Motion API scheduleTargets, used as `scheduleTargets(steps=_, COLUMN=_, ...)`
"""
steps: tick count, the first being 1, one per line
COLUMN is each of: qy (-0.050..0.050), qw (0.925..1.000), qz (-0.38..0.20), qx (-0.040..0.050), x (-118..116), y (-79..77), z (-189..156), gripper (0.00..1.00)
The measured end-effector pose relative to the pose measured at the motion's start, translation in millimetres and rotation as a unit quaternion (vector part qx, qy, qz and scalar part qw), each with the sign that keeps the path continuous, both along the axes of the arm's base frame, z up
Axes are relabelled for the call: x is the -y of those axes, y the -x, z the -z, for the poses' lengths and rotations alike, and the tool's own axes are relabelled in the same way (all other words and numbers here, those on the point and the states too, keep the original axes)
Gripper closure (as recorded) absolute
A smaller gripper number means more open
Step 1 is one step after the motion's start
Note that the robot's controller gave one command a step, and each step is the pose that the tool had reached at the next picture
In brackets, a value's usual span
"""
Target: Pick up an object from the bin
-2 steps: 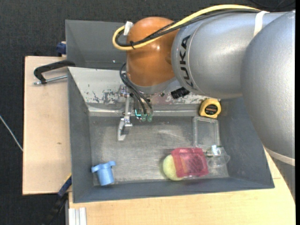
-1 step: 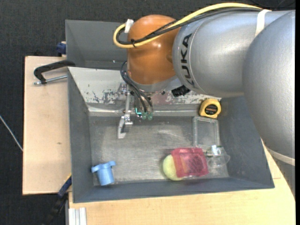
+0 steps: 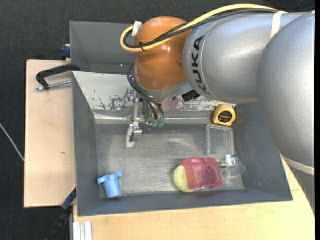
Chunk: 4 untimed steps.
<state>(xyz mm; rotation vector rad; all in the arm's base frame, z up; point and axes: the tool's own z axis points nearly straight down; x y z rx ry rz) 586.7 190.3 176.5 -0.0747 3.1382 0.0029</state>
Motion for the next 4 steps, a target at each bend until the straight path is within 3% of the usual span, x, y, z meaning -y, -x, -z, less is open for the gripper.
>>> scheduleTargets(steps=1, qy=0.000, qw=0.9993, qz=-0.036, qx=0.0005, x=-21.9, y=-3.7, z=-5.2, gripper=0.00)
scheduleTargets(steps=2, qy=-0.001, qw=0.9987, qz=-0.052, qx=0.0005, x=-17.0, y=-1.7, z=-4.5, gripper=0.00)
scheduleTargets(steps=3, qy=0.000, qw=0.9933, qz=-0.116, qx=0.0002, x=21.1, y=4.9, z=18.1, gripper=0.00)
scheduleTargets(steps=4, qy=0.001, qw=0.9906, qz=-0.137, qx=0.0006, x=29.6, y=-4.5, z=6.0, gripper=0.00)
